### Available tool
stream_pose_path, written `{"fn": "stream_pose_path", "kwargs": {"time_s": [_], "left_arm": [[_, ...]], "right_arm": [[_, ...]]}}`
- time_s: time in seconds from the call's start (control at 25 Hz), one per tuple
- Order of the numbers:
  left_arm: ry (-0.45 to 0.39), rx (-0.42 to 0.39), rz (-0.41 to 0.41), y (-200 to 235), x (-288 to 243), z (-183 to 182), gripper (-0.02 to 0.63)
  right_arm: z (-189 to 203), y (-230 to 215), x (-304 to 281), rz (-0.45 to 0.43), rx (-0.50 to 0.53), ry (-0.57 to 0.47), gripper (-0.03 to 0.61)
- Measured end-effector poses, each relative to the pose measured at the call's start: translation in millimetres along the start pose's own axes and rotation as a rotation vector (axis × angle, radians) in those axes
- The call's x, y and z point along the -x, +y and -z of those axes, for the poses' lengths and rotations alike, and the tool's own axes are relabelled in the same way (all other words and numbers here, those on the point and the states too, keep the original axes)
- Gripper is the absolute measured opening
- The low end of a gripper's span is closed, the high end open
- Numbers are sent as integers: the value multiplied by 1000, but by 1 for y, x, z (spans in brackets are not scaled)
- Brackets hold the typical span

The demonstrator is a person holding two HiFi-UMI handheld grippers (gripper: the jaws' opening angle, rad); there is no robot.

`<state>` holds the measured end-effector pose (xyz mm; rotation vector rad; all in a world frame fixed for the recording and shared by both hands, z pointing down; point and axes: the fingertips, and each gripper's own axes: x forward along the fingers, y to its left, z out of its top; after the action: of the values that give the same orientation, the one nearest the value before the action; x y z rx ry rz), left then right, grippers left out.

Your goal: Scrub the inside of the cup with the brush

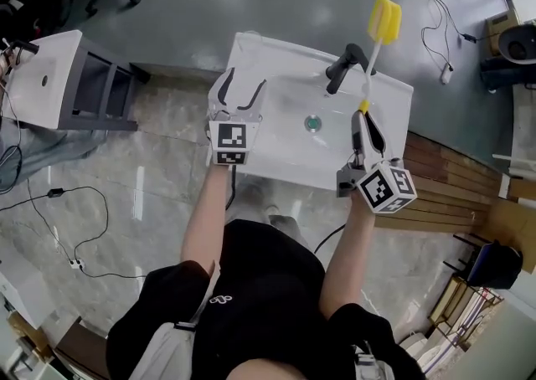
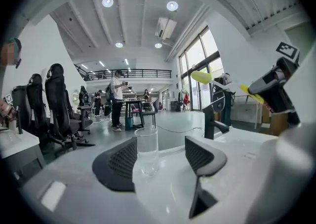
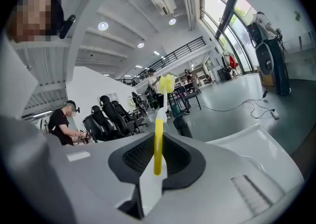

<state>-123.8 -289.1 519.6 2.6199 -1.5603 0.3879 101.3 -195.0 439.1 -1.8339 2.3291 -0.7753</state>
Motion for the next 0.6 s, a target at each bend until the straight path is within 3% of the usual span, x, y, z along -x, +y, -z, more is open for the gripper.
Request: {"fn": "stream_pose_path", "kwargs": {"time_s": [0.2, 0.6], "left_arm": [[14, -17, 10, 10, -25, 11, 364], [27, -50, 38, 24, -70, 25, 370]], "right_arm": [[-1, -5, -11, 25, 5, 7, 52], [6, -18, -20, 79, 2, 19, 52]]}}
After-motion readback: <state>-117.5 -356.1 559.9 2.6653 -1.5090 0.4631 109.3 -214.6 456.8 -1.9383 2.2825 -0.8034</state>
